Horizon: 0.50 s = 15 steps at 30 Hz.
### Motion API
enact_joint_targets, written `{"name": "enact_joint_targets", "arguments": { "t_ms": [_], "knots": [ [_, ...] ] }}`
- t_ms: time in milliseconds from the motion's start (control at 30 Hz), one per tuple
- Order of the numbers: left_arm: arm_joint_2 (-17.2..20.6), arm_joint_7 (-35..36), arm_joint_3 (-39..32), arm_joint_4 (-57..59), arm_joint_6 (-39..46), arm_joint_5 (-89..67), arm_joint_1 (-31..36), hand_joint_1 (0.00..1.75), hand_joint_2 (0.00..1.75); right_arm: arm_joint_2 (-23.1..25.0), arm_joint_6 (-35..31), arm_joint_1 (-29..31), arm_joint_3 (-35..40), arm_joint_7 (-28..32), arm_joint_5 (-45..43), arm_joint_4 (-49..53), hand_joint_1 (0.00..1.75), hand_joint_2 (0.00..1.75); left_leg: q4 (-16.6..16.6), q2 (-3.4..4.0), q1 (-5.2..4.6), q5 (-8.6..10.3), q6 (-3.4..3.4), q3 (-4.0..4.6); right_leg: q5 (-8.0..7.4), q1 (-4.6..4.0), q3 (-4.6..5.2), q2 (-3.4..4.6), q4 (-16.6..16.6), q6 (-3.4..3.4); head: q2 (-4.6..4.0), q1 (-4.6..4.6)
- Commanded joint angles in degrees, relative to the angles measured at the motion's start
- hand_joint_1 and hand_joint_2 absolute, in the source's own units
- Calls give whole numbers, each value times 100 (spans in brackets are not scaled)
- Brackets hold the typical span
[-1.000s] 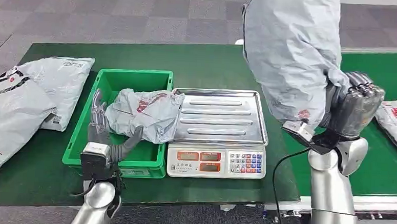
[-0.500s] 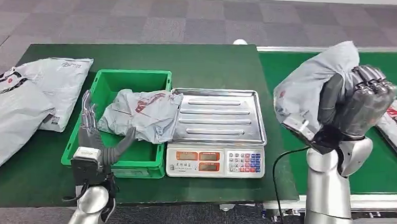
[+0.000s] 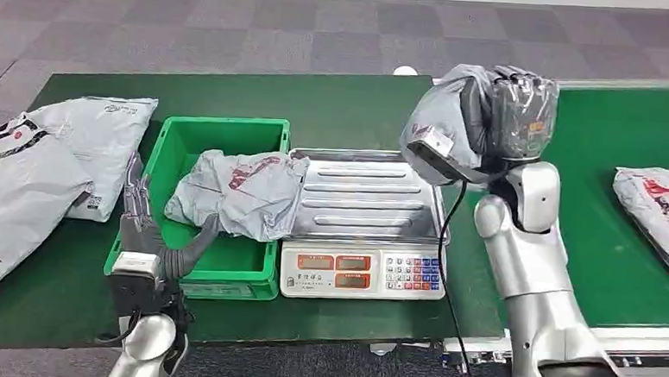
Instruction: Moved the parcel from conveyor to table for the left to box.
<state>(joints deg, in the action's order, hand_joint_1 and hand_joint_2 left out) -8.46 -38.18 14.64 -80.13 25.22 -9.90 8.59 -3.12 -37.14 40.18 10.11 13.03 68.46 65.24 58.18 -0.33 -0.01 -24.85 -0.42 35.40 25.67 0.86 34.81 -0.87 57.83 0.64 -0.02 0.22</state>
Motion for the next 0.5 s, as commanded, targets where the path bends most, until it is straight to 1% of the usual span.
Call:
{"name": "enact_joint_targets", "arguments": {
  "t_ms": [33,100,133,233,267,333,367,400,433,500],
  "knots": [
    [127,3,70,291,-37,19,229,0,175,-209,-25,1188,1325,40,28,-2857,175,0,-5,20,2,-5,-2,-23,-3,-2,-17,23,-8,-3,0,0],
    [136,-1,78,297,-52,30,238,0,175,-210,59,1235,1418,64,38,-2968,175,0,-13,18,7,-5,-3,-35,-4,-7,-31,23,-20,-7,0,0],
    [144,-8,100,314,-69,37,274,0,175,-176,344,1303,1578,91,58,-3159,175,0,-5,8,1,-3,-2,-17,0,-1,-12,11,-6,-4,2,0],
    [113,-8,138,400,-149,70,425,0,175,49,820,1343,2024,195,158,-3655,175,0,-7,17,6,-10,-5,-32,2,-6,-25,22,-12,-8,2,0],
    [87,7,161,448,-203,71,509,0,175,184,1049,1305,2250,209,216,-3931,175,0,-5,16,3,-7,-4,-23,0,-4,-15,19,-8,-5,2,0],
    [96,76,240,552,-294,44,670,0,175,378,1552,1127,2576,254,260,-4234,175,0,-16,22,10,-6,-5,-41,-5,-11,-35,27,-24,-7,2,2],
    [113,103,261,590,-315,54,760,0,175,461,1807,996,2712,381,175,-4256,175,0,-12,12,9,-4,-4,-31,-2,-9,-26,15,-16,-5,2,0],
    [117,123,258,594,-321,66,791,0,175,504,1967,912,2786,502,92,-4237,175,0,-33,19,14,-1,-6,-58,-9,-14,-53,25,-41,-9,2,2],
    [127,140,257,588,-332,78,802,0,175,510,2073,833,2858,682,1,-4172,175,0,-16,10,12,-2,-6,-37,-3,-12,-31,14,-19,-7,2,0],
    [129,141,256,587,-332,78,802,0,175,512,2066,820,2867,674,-1,-4165,175,0,-7,5,9,-2,-4,-21,0,-8,-14,7,-8,-4,0,0]
  ]
}}
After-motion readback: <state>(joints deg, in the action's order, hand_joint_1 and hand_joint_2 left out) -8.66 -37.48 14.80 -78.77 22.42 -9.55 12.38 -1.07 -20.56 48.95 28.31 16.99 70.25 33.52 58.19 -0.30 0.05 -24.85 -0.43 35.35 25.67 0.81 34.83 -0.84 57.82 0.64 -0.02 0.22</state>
